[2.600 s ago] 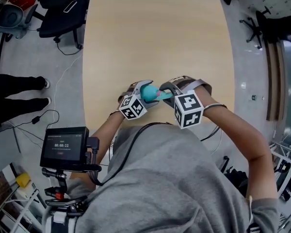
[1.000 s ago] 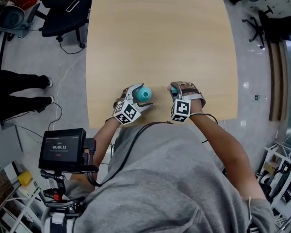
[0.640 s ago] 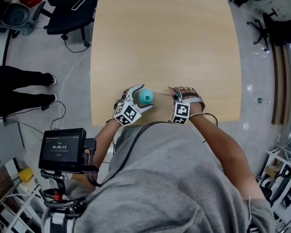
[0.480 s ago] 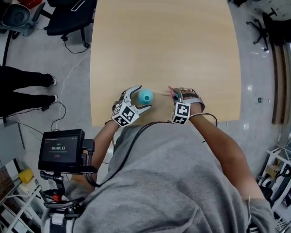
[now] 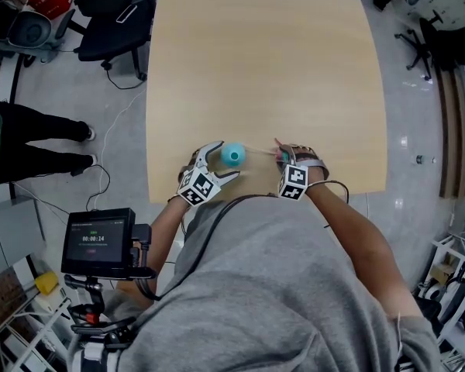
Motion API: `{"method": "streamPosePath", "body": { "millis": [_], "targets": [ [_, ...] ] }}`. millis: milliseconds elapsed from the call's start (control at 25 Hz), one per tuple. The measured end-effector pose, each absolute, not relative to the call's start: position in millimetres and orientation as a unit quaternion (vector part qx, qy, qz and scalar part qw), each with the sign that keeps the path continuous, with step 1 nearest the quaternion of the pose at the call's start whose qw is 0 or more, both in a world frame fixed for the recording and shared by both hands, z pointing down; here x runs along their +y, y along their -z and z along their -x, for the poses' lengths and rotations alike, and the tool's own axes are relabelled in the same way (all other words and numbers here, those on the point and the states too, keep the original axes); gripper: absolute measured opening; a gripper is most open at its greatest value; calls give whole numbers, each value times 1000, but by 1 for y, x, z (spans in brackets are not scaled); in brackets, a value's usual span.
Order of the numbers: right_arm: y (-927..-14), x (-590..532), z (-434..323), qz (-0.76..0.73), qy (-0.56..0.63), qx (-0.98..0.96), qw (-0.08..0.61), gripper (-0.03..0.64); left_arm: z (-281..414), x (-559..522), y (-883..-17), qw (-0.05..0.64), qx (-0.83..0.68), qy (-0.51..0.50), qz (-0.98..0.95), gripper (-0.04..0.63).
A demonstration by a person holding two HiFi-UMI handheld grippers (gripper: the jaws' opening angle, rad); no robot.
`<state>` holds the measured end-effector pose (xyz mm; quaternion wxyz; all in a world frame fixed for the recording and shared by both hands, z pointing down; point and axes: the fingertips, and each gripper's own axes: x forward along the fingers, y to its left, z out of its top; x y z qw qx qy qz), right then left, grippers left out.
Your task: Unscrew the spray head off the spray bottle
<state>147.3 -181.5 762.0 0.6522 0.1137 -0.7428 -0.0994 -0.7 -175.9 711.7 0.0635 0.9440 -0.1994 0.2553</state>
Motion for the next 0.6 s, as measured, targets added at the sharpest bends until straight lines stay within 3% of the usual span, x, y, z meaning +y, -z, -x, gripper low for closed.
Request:
{"method": "streamPosePath", "body": {
  "millis": [280,600],
  "targets": [
    [-766,-189,-150,-165,79,-760,623,268,36,-175,-732,97,-238,-268,-929,419],
    [-752,-214,-174,-268,34,-767,582,270,93,-189,-740,144,-321,-268,-897,417]
  ]
}}
